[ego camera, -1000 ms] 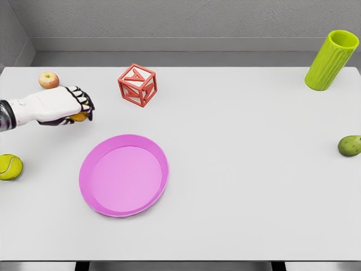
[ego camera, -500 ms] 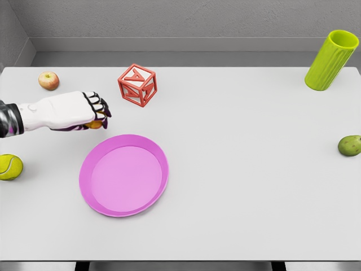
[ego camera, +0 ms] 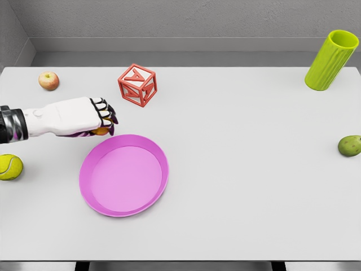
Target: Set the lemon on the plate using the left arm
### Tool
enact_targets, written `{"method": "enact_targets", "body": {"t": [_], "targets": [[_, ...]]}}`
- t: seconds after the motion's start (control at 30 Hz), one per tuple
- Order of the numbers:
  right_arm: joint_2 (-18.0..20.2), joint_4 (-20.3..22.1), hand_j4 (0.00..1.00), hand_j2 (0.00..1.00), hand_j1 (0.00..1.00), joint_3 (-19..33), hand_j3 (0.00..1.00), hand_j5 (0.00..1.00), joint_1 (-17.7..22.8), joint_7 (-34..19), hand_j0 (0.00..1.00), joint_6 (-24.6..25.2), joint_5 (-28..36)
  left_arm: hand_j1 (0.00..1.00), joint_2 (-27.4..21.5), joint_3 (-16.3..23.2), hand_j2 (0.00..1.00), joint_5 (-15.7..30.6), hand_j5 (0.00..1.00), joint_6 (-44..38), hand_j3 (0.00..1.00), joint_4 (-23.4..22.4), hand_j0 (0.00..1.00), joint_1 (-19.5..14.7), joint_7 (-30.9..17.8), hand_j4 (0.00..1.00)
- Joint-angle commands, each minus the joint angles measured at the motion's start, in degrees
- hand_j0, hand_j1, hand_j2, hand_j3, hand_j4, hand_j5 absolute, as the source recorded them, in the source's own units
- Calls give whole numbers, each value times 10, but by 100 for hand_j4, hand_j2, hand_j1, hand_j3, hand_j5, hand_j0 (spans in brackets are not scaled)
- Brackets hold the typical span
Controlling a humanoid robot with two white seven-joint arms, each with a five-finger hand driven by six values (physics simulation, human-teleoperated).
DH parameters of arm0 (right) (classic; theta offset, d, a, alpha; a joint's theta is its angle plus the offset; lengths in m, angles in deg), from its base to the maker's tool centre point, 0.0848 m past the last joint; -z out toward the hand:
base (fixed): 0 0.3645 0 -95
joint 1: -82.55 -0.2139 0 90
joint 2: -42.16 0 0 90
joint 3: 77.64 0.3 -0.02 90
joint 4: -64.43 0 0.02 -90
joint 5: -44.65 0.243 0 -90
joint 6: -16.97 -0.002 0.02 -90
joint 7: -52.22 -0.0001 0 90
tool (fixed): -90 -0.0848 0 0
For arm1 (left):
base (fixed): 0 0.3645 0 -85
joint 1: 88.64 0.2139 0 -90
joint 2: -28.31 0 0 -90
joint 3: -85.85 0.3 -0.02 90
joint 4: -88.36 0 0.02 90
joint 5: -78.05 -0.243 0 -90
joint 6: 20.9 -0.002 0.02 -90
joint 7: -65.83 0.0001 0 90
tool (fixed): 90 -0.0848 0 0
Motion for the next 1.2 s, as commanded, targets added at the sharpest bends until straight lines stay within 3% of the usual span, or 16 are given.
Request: {"method": "enact_targets", "body": {"t": [0.0,0.17,0.2,0.53,1.03,1.07,1.1,1.17], "targets": [[0,0,100,100,100,0,100,100,0,0,100,0,0,55,-4,-2,55,9,55,-1,55,4,55,0,1,55],[0,0,100,100,100,0,100,100,0,0,100,0,0,55,-6,2,55,18,55,-1,55,18,55,1,1,55],[0,0,100,100,100,0,100,100,0,0,100,0,0,55,-7,0,55,19,55,-1,55,27,55,16,1,55],[0,0,100,100,100,0,100,100,0,0,100,0,0,55,-28,1,55,18,55,-1,55,72,55,37,1,55],[0,0,100,100,100,0,100,100,0,0,100,0,0,56,-29,2,56,18,56,-1,56,108,56,58,0,56],[0,0,100,100,100,0,100,100,0,0,100,0,0,68,-29,2,68,18,68,-1,68,108,68,59,1,68],[0,0,100,100,100,0,100,100,0,0,100,0,0,98,-28,1,98,21,98,-1,98,107,98,59,1,98],[0,0,100,100,100,0,100,100,0,0,100,0,0,100,-28,2,100,29,100,-1,100,106,100,59,1,100]]}}
